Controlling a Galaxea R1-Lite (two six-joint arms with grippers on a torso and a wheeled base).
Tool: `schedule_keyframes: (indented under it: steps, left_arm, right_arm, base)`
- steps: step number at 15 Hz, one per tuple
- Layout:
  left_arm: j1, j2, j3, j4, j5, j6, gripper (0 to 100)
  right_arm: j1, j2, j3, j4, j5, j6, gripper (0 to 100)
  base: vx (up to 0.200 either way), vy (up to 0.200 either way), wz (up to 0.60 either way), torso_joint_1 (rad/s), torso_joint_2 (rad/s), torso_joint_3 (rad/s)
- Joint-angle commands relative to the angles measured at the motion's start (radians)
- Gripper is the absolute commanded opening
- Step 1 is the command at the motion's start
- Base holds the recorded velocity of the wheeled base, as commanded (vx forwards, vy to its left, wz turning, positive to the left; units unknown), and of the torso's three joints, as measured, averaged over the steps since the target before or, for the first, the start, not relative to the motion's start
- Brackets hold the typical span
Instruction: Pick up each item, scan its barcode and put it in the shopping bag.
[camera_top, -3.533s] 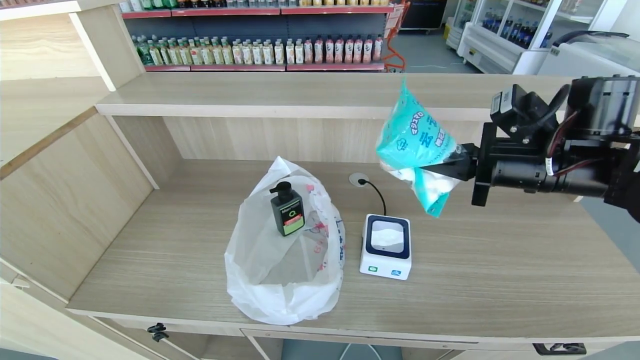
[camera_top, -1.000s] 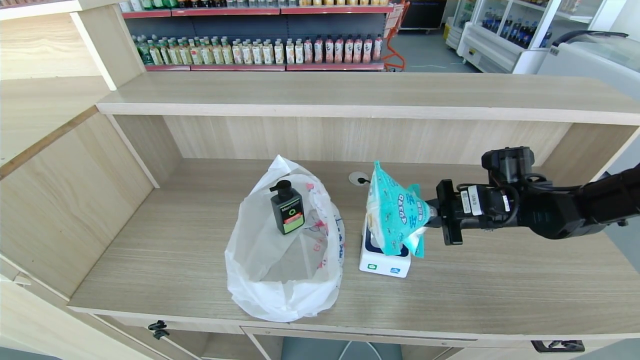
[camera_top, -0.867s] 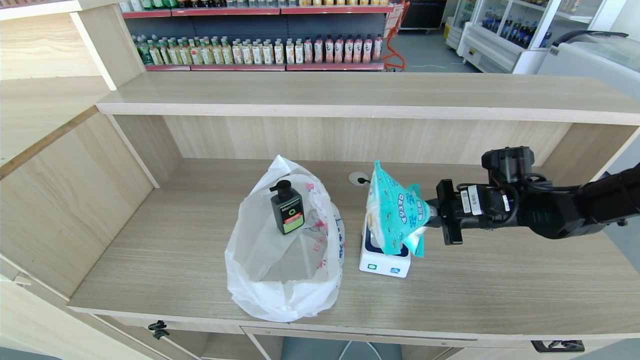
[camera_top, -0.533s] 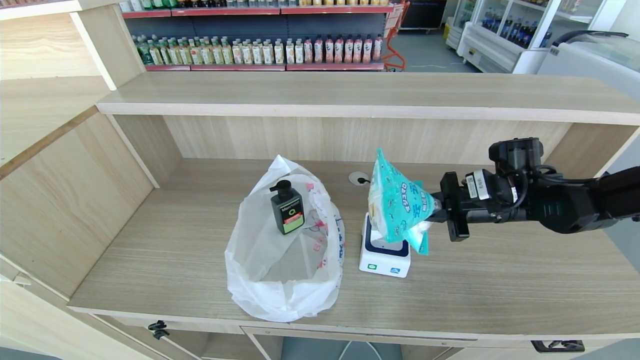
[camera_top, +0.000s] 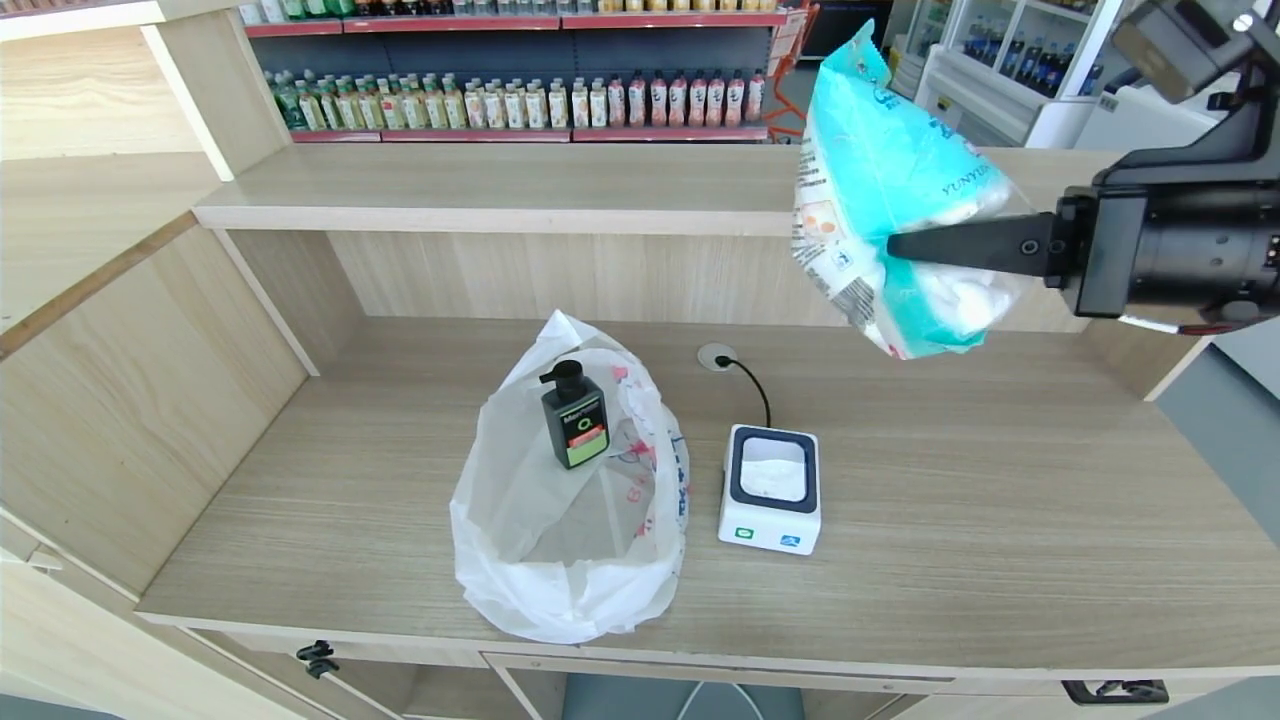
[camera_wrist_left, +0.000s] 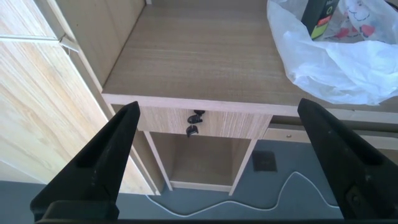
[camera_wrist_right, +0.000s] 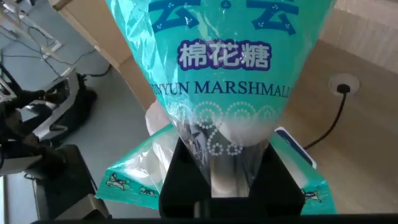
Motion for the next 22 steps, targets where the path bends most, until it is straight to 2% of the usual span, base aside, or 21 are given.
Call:
schedule_keyframes:
  steps: [1, 4, 7, 9, 12, 13, 15, 22]
  left_arm:
    - [0.0, 0.002, 0.0, 0.0, 0.001, 0.0, 100]
    - [0.0, 0.002, 0.0, 0.0, 0.001, 0.0, 100]
    - [0.0, 0.002, 0.0, 0.0, 0.001, 0.0, 100]
    - [0.0, 0.002, 0.0, 0.0, 0.001, 0.0, 100]
    - [0.0, 0.002, 0.0, 0.0, 0.001, 0.0, 100]
    - [0.0, 0.0, 0.0, 0.0, 0.001, 0.0, 100]
    - [0.0, 0.002, 0.0, 0.0, 0.001, 0.0, 100]
    - [0.0, 0.002, 0.0, 0.0, 0.001, 0.0, 100]
  right_arm:
    - [0.127, -0.128, -0.122, 0.283, -0.223, 0.068, 0]
    - [0.109, -0.168, -0.125, 0.495, -0.233, 0.082, 0]
    - [0.1, -0.17, -0.159, 0.584, -0.231, 0.063, 0]
    - [0.061, -0.164, -0.19, 0.624, -0.234, 0.057, 0]
    - [0.008, -0.133, -0.283, 0.839, -0.237, -0.056, 0]
    - [-0.02, -0.113, -0.342, 0.975, -0.242, -0.122, 0]
    - [-0.028, -0.095, -0.391, 1.017, -0.242, -0.141, 0]
    - [-0.025, -0.047, -0.466, 1.015, -0.234, -0.144, 0]
  base:
    - [0.0, 0.0, 0.0, 0.0, 0.0, 0.0]
    - [0.0, 0.0, 0.0, 0.0, 0.0, 0.0]
    - [0.0, 0.0, 0.0, 0.0, 0.0, 0.0]
    - [0.0, 0.0, 0.0, 0.0, 0.0, 0.0]
    - [0.0, 0.0, 0.0, 0.0, 0.0, 0.0]
    - [0.0, 0.0, 0.0, 0.0, 0.0, 0.0]
    - [0.0, 0.0, 0.0, 0.0, 0.0, 0.0]
    - [0.0, 0.0, 0.09, 0.0, 0.0, 0.0]
